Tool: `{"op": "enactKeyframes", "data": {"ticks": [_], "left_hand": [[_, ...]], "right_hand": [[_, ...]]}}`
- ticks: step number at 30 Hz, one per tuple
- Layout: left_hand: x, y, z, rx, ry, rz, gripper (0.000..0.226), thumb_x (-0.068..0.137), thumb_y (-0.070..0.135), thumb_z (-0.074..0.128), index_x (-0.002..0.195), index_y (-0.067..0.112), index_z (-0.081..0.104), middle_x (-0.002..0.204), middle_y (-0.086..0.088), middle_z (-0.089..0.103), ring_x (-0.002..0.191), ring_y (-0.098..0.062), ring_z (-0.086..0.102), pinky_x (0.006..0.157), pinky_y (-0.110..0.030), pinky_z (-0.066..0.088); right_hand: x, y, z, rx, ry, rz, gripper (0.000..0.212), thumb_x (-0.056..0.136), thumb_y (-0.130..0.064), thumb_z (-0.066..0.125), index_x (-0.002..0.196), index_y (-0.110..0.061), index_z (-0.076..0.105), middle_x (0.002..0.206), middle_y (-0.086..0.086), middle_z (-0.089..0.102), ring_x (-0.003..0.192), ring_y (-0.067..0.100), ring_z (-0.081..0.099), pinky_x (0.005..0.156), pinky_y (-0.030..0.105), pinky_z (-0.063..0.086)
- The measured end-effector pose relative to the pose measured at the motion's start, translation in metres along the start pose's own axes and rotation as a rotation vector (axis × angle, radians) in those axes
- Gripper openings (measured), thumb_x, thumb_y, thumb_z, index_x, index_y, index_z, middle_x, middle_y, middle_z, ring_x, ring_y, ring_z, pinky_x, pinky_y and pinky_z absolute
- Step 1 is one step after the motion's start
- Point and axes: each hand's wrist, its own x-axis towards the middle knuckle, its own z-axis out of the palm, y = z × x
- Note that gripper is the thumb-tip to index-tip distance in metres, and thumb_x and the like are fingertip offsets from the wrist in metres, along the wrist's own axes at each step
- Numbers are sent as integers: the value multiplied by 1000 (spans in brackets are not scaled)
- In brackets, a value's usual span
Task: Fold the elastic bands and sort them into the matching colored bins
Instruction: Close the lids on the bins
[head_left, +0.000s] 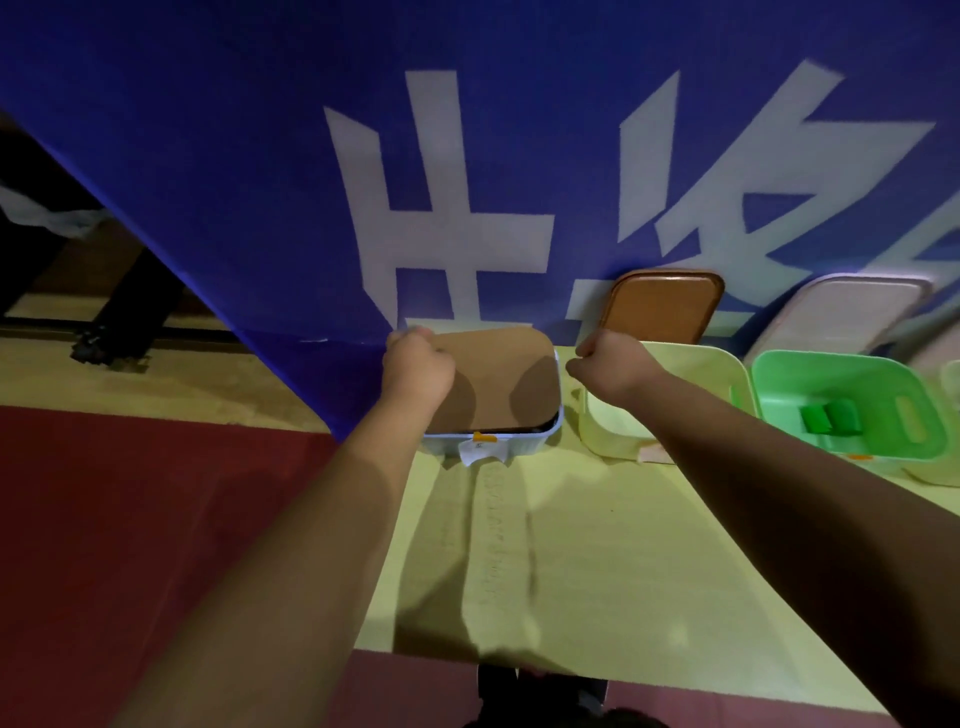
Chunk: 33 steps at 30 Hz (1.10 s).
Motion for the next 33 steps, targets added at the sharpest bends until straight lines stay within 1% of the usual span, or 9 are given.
{"op": "enactKeyframes", "data": {"ticks": [5,10,14,17,20,23,27,30,33], "left_hand": [[-12,85,34,-50,-146,249,31,101,15,53,121,25,74,129,4,71,117,-20,66,104,-34,52],[-23,162,85,-10,-225,389,28,101,17,54,111,33,75,123,9,72,105,-13,66,85,-26,47],[-26,207,123,4,-161,435,36,102,9,50,125,25,72,130,5,66,113,-18,63,86,-27,44],[-26,231,150,48,-131,444,41,101,6,50,134,24,67,133,2,64,117,-21,62,88,-29,47],[-27,246,174,87,-105,397,40,105,9,53,140,24,63,139,2,59,117,-22,61,87,-31,49],[-27,251,188,117,-8,356,34,105,13,59,136,25,64,136,0,53,106,-20,61,82,-26,46],[-28,243,195,122,49,286,26,101,24,71,127,24,70,125,3,46,98,-20,61,82,-21,49],[-35,240,184,-8,126,199,13,105,24,65,116,21,71,111,8,44,93,-16,60,67,-9,37],[-38,234,163,-115,162,243,10,106,27,63,108,30,73,123,3,46,97,-18,63,86,-22,50]], "right_hand": [[-16,30,-46,17,-18,69,31,103,-24,62,109,4,73,107,25,73,103,41,69,86,47,58],[-17,91,-89,113,33,162,25,99,-33,64,97,-10,73,98,16,76,90,32,73,84,44,62],[-12,138,-118,257,46,207,25,100,-30,62,98,-8,75,97,14,76,89,31,77,85,50,65],[-8,168,-132,307,16,232,26,98,-24,60,96,-4,76,95,16,77,86,32,78,79,48,66],[-6,191,-141,257,-45,180,29,98,-22,59,95,0,77,94,19,78,87,33,77,81,49,63],[0,207,-144,270,-121,153,28,102,-20,58,105,2,76,102,20,78,87,31,75,85,49,62],[9,219,-147,258,-181,91,29,102,-18,57,103,3,76,101,16,79,87,31,78,76,46,65],[15,224,-147,432,-144,165,26,101,-24,60,101,-4,76,99,12,78,83,22,77,64,33,60],[25,226,-146,706,-105,318,30,106,-31,58,109,-4,71,102,12,76,78,21,74,67,33,58]]}}
